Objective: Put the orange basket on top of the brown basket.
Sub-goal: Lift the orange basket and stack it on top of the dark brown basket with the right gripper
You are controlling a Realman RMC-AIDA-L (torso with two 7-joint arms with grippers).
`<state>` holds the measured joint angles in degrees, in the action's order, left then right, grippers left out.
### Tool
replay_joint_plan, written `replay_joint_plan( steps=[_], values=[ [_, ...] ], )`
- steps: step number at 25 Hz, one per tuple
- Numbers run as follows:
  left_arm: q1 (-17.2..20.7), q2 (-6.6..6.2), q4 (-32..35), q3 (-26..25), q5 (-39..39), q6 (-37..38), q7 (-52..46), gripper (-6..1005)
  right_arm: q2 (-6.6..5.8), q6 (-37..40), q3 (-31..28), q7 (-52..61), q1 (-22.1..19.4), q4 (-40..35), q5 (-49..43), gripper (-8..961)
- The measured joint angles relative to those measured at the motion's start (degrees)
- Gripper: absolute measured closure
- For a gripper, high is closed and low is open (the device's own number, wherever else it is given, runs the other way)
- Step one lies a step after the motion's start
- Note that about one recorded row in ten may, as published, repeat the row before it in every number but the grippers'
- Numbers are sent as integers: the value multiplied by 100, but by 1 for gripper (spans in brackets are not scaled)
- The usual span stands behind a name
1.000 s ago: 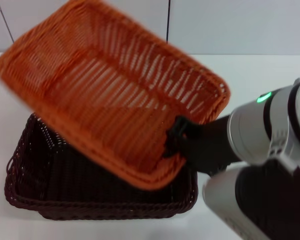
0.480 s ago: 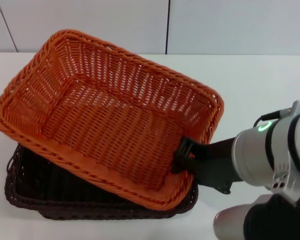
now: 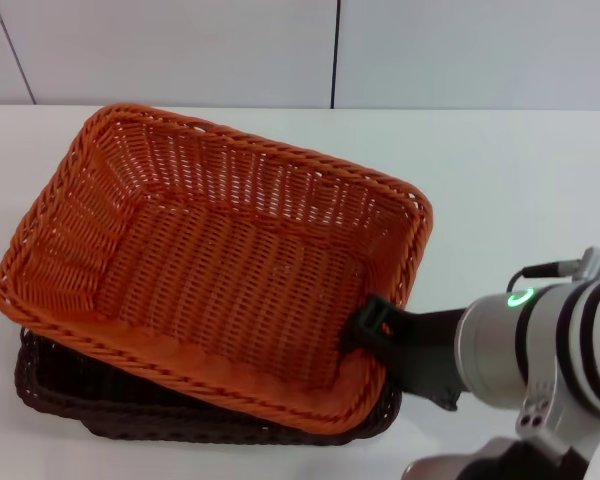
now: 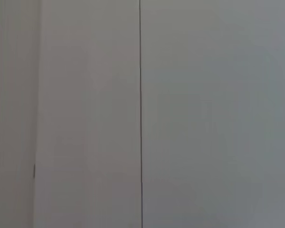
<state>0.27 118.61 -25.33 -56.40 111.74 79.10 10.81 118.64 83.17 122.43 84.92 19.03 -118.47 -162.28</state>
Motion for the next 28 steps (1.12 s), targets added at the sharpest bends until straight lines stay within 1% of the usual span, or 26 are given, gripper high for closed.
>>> replay_joint_plan(
  steps=[3, 4, 5, 8, 9, 10, 14, 18, 19, 22, 28],
  values=[
    [-14, -12, -5, -1, 0, -79, -3, 331, 2, -32, 356, 179, -104, -43, -229, 677],
    [-31, -18, -7, -1, 1, -135, -5, 331, 10, -91, 571, 234, -183, -66, -338, 654],
    [-31, -18, -7, -1, 1, -135, -5, 330, 10, -91, 571, 234, -183, -66, -338, 632],
    [-67, -24, 6, -1, 20, -176, -7, 330, 18, -206, 906, 381, -272, -90, -478, 564],
    [-84, -28, 33, -1, 26, -178, -7, 330, 24, -320, 1097, 427, -318, -109, -509, 527],
    [-84, -28, 33, -1, 26, -178, -7, 330, 24, -320, 1097, 427, -318, -109, -509, 489],
    [-70, -40, 61, -2, 32, -178, -8, 330, 50, -573, 1440, 426, -370, -108, -525, 340],
    [-60, -44, 107, -2, 51, -178, -9, 330, 60, -650, 1508, 429, -390, -125, -530, 337],
    [-78, -44, 149, -2, 58, -178, -9, 330, 65, -813, 1500, 431, -392, -141, -531, 336],
    [-81, -43, 159, -2, 61, -178, -9, 330, 67, -949, 1497, 440, -356, -146, -533, 333],
    [-29, -40, 144, -1, 61, -177, -9, 330, 60, -953, 1562, 494, -336, -133, -533, 326]
  ],
)
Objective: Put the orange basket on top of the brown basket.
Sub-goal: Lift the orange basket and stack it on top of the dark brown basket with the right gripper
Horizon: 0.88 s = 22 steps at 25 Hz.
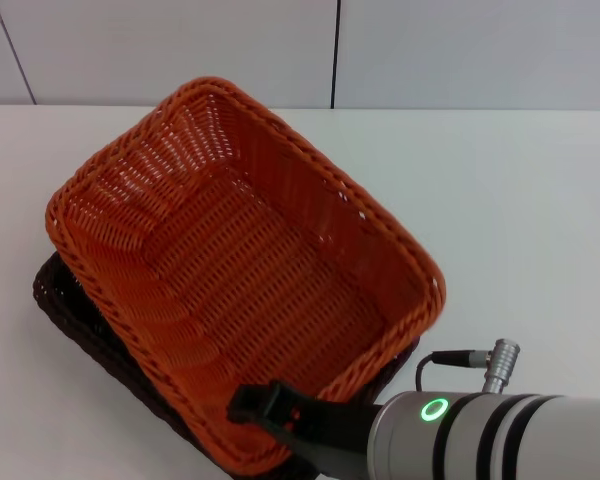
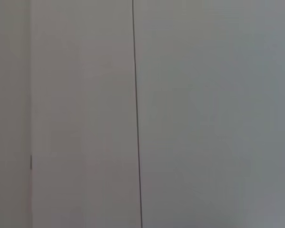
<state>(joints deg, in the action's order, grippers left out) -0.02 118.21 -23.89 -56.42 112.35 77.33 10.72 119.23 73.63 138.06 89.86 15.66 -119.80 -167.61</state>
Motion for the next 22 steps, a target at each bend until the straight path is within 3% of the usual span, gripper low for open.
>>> replay_joint_plan(
  steps=[22],
  values=[
    [338, 0, -35, 0, -20, 92, -113, 329, 2, -604, 308, -33, -175, 44, 1, 303]
  ],
)
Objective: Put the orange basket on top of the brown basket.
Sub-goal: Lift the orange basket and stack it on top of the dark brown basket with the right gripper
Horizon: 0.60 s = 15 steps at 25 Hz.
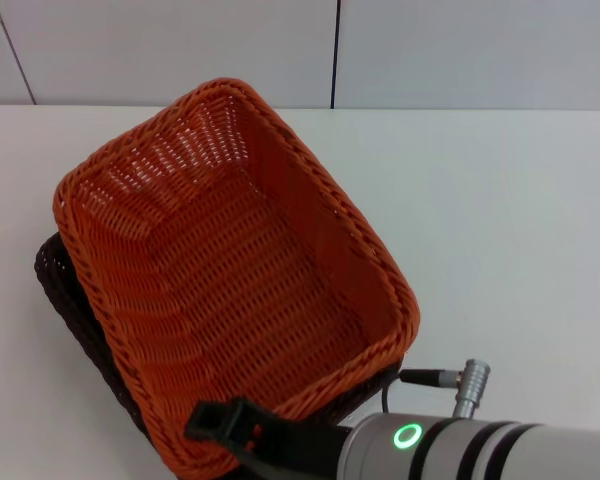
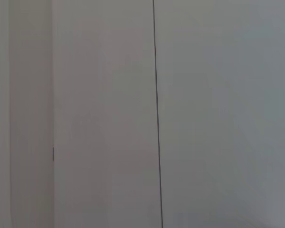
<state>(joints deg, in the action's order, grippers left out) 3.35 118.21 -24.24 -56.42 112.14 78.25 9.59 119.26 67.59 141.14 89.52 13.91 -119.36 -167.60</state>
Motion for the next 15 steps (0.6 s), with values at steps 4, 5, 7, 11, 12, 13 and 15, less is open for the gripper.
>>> replay_joint_plan(
  steps=[4, 5, 7, 11, 12, 13, 15],
  values=[
    [2, 0, 20, 0, 13, 7, -24, 329, 1, -16, 160, -6, -123, -24, 0, 301],
    [2, 0, 20, 0, 13, 7, -24, 329, 1, -16, 160, -6, -123, -24, 0, 301],
    [2, -2, 34, -9, 17, 19, -29, 329, -2, -41, 285, -30, -136, -30, -5, 300],
    [1, -7, 72, -33, 18, 32, -31, 329, -9, -145, 352, -37, -141, -34, -17, 299],
    [-8, -14, 126, -39, 18, 33, -33, 329, -10, -317, 399, -61, -144, -35, -20, 299],
    [-8, -14, 126, -39, 18, 33, -33, 329, -10, -317, 399, -61, -144, -35, -20, 299],
    [-39, -18, 204, -47, 15, 33, -36, 329, -11, -499, 445, -86, -152, -19, -20, 299]
  ],
)
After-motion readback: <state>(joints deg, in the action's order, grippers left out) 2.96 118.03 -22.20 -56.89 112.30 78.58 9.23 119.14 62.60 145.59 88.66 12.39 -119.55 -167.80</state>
